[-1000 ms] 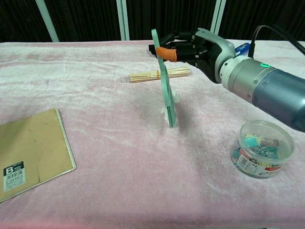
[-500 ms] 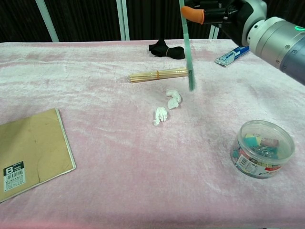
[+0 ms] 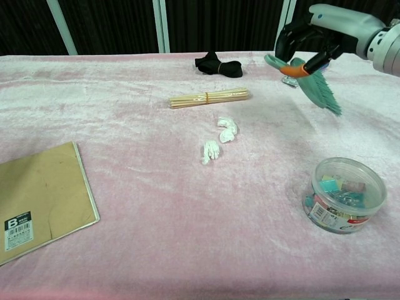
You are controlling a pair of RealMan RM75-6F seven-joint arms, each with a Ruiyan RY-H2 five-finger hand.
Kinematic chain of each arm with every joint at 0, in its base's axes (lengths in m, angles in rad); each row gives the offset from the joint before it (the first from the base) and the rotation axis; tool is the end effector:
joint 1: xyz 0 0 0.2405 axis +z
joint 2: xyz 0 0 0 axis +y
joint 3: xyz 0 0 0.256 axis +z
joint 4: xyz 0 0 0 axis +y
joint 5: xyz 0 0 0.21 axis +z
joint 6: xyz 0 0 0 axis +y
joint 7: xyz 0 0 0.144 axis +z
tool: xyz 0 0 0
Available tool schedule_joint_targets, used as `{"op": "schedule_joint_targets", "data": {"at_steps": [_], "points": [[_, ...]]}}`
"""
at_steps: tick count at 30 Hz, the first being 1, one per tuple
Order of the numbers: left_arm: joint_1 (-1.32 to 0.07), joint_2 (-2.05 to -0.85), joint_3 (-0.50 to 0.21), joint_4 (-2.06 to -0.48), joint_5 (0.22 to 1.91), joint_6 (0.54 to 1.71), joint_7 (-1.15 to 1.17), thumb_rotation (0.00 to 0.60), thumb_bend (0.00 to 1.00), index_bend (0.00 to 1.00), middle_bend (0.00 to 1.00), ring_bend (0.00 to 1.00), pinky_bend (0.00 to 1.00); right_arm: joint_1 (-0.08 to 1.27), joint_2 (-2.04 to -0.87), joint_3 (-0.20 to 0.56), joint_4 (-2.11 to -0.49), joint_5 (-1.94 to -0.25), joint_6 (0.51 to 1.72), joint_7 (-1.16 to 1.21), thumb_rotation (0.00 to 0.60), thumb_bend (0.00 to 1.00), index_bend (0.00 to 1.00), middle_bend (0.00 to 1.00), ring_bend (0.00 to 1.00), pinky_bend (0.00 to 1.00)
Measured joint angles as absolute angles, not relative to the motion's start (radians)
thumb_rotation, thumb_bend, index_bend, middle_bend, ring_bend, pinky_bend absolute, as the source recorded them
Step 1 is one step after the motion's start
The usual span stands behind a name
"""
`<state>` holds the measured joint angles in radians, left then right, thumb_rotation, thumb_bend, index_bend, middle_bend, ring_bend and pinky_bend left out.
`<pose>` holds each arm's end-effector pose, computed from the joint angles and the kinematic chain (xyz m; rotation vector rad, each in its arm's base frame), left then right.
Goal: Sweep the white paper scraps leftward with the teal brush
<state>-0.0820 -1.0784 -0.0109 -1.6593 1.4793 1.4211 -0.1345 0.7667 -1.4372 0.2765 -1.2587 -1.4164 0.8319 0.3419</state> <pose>-0.3149 0.1707 0.1552 -1.3630 -1.0999 -0.9321 -0.1603 -0.4037 0.0439 1.7952 -1.1442 1.2070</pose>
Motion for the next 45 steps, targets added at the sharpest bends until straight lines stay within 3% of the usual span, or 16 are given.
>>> {"op": "schedule_joint_targets", "data": {"at_steps": [5, 15, 25, 27, 34, 41, 45], "points": [[-0.083, -1.078, -0.011, -1.660, 1.479, 1.419, -0.135, 0.600, 0.30, 0.19, 0.09, 0.00, 0.31, 0.778, -1.430, 0.264, -1.275, -1.292, 0.779, 0.138, 0.600, 0.47, 0.81, 0.66, 0.38, 0.14], [-0.085, -1.076, -0.011, -1.661, 1.477, 1.414, -0.137, 0.600, 0.30, 0.19, 0.09, 0.00, 0.32, 0.805, -1.497, 0.252, -1.276, -0.903, 0.792, -0.303, 0.600, 0.45, 0.81, 0.64, 0.39, 0.14], [-0.085, -1.075, -0.010, -1.661, 1.478, 1.414, -0.135, 0.600, 0.30, 0.19, 0.09, 0.00, 0.32, 0.860, -1.507, 0.222, -1.341, -0.632, 0.776, -0.460, 0.600, 0.40, 0.79, 0.60, 0.39, 0.14], [-0.085, -1.075, -0.010, -1.661, 1.478, 1.414, -0.134, 0.600, 0.30, 0.19, 0.09, 0.00, 0.32, 0.864, -1.511, 0.214, -1.345, -0.621, 0.778, -0.464, 0.600, 0.35, 0.74, 0.56, 0.39, 0.14], [-0.085, -1.075, -0.010, -1.662, 1.476, 1.412, -0.134, 0.600, 0.30, 0.19, 0.09, 0.00, 0.32, 0.880, -1.513, 0.192, -1.352, -0.569, 0.774, -0.490, 0.600, 0.13, 0.39, 0.28, 0.28, 0.14], [-0.086, -1.074, -0.010, -1.663, 1.474, 1.410, -0.132, 0.600, 0.30, 0.19, 0.09, 0.00, 0.32, 0.907, -1.506, 0.173, -1.366, -0.485, 0.770, -0.530, 0.600, 0.07, 0.14, 0.11, 0.20, 0.14], [-0.086, -1.074, -0.010, -1.664, 1.473, 1.410, -0.132, 0.600, 0.31, 0.19, 0.09, 0.00, 0.32, 0.922, -1.493, 0.171, -1.386, -0.442, 0.764, -0.536, 0.600, 0.06, 0.11, 0.06, 0.16, 0.14]]}}
